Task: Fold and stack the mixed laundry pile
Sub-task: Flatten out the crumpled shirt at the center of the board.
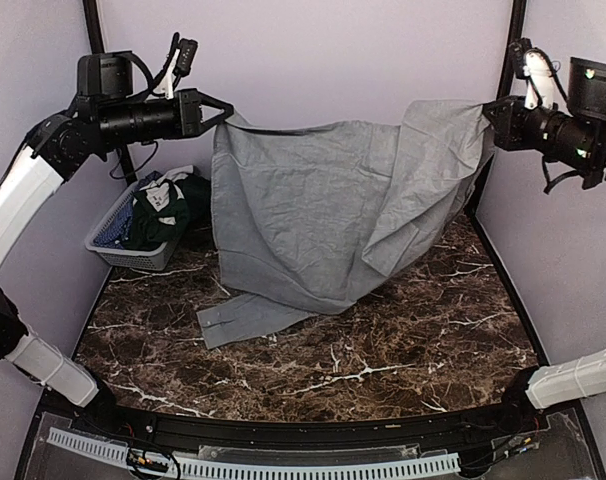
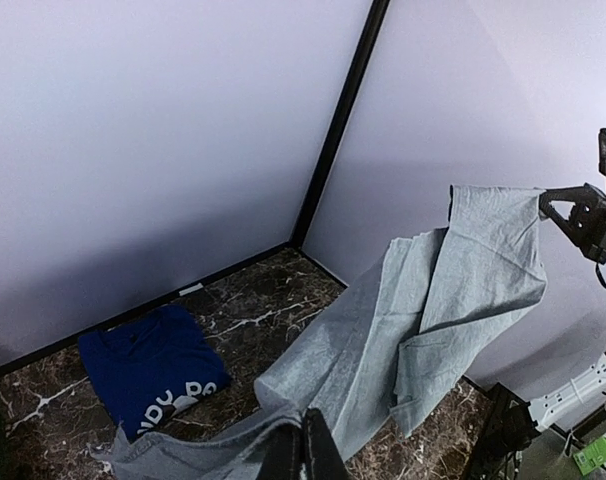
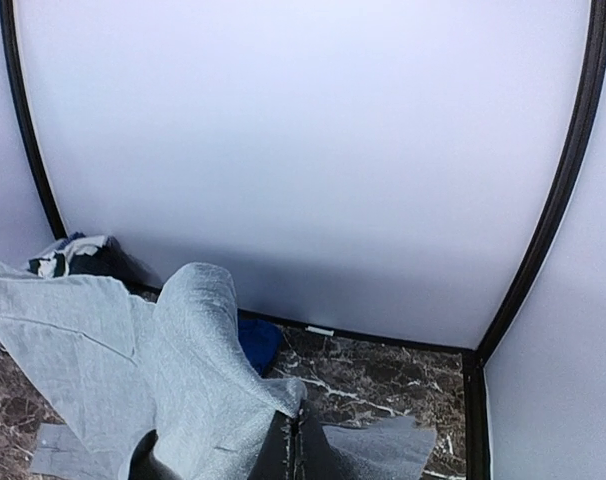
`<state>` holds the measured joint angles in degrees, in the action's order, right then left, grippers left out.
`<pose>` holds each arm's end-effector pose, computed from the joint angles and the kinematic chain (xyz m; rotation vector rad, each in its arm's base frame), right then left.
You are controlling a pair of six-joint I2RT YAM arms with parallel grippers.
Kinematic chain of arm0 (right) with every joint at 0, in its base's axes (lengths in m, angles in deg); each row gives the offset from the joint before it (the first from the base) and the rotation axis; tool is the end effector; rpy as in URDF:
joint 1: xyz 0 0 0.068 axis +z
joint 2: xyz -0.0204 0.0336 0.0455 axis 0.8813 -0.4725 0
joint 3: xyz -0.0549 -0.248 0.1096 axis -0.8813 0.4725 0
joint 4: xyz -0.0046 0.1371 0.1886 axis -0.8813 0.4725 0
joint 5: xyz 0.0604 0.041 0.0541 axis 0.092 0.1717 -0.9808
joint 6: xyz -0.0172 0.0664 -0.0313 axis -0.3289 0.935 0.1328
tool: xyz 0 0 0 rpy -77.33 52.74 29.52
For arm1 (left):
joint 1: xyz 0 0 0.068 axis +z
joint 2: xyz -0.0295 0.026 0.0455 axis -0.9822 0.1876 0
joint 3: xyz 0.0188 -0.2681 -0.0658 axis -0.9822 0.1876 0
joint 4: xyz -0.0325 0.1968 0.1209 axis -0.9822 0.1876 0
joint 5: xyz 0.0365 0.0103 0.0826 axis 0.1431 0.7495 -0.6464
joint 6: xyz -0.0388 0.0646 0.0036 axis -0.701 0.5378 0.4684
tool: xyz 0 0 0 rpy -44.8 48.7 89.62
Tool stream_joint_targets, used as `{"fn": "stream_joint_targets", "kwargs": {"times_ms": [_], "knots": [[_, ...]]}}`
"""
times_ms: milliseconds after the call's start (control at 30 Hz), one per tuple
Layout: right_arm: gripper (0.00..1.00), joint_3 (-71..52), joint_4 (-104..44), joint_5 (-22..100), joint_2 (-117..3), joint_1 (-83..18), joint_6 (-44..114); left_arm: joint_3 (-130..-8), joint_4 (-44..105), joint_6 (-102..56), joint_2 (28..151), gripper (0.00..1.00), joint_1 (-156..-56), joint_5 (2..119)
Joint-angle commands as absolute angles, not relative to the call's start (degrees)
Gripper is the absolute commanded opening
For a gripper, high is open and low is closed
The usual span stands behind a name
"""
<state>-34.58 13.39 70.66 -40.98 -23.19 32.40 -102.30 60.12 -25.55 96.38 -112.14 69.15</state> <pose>0.1541 0.0905 0.5111 -0.2101 1.6987 0.1996 0.2346 -0.1742 0.5080 0.5081 1.6425 -0.8649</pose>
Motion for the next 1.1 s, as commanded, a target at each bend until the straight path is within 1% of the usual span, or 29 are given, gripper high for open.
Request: {"fn": "stream_joint_targets", "kwargs": {"times_ms": [0,200,333,433,567,633,700,800,933,1000,1067], "knots": [[0.00,-38.51,13.47,67.78,-36.29,-22.35,30.63,-104.62,63.20,-20.89,92.20,0.00,-116.64,71.59],[0.00,-44.05,15.43,65.32,-32.47,-22.25,30.16,-104.70,63.80,-18.91,89.17,0.00,-122.24,75.13],[0.00,-45.98,14.43,64.58,-30.51,-22.29,29.45,-104.13,61.68,-19.48,86.18,0.00,-123.04,79.49],[0.00,-46.48,13.73,64.23,-30.54,-22.26,28.72,-102.60,58.10,-20.65,84.49,0.00,-123.08,80.44],[0.00,-43.44,11.00,66.28,-31.77,-22.25,27.57,-102.64,59.06,-20.48,85.43,0.00,-123.06,77.49],[0.00,-41.36,9.66,70.43,-33.10,-22.26,26.43,-101.44,59.65,-19.84,86.36,0.00,-123.04,73.81],[0.00,-39.57,8.68,73.01,-35.10,-22.25,25.57,-99.40,59.69,-19.94,87.12,0.00,-122.66,64.58],[0.00,-34.20,4.81,74.19,-37.95,-23.74,24.39,-95.14,57.90,-23.35,88.90,0.00,-119.90,62.62],[0.00,-26.49,-0.71,67.42,-43.30,-30.44,27.21,-87.30,51.29,-30.38,91.66,0.00,-111.67,65.12],[0.00,-23.58,-4.20,63.50,-47.65,-34.20,28.28,-83.98,47.77,-32.36,93.94,0.00,-107.77,64.23],[0.00,-23.14,-7.75,60.45,-55.58,-37.15,29.82,-82.97,45.47,-33.30,98.07,0.00,-103.81,63.80]]}}
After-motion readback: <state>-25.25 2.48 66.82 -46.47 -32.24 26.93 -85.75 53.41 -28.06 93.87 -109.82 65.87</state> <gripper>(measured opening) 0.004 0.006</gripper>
